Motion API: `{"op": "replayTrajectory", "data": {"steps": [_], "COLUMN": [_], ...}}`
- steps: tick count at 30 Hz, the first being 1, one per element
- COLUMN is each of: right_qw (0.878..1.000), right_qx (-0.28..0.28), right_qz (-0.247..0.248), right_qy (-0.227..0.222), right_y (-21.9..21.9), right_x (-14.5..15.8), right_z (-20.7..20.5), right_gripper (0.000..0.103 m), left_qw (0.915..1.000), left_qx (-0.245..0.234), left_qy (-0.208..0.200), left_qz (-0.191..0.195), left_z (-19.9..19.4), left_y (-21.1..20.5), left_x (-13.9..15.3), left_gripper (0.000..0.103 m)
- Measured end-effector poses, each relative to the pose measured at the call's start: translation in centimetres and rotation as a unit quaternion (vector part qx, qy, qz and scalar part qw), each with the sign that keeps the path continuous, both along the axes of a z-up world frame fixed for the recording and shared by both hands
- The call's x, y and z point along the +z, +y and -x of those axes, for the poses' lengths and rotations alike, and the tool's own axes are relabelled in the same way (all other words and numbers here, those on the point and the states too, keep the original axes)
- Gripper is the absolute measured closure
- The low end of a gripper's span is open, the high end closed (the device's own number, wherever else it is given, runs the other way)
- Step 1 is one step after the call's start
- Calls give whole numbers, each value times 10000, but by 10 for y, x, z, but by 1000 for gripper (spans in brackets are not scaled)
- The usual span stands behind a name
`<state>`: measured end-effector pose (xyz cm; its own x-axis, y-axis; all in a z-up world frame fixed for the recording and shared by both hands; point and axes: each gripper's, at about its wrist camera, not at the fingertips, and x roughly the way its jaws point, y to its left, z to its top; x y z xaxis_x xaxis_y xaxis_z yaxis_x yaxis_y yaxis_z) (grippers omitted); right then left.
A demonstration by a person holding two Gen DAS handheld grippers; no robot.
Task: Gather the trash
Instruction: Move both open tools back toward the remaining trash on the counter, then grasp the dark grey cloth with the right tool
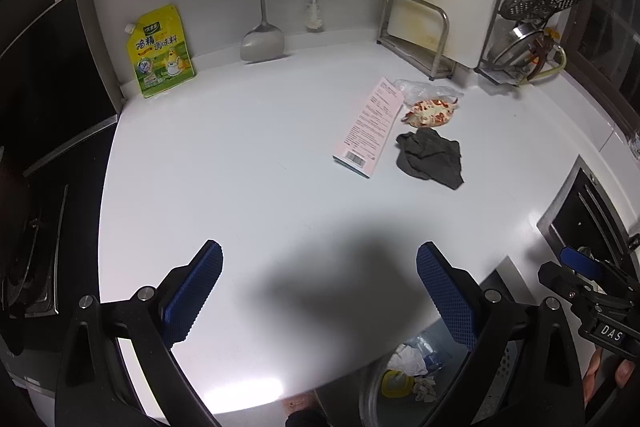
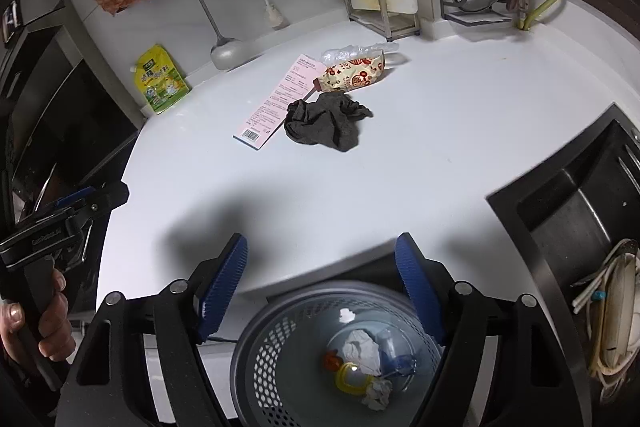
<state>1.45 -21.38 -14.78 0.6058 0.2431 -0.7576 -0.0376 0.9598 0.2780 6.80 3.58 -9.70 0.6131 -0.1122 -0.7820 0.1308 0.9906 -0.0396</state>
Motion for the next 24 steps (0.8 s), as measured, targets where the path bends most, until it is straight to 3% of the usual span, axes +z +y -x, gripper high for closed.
{"op": "replayTrajectory", "data": {"steps": [24], "right_qw": [9992], "right_qx": [-405], "right_qz": [22], "right_qy": [23], "right_y": [35], "right_x": [-20], "right_z": [-102], "right_gripper": [29], "left_qw": [9997], "left_qx": [-187], "left_qy": [-51], "left_qz": [148], "left_z": [-102], "left_y": [31], "left_x": [-21], "left_gripper": [7]}}
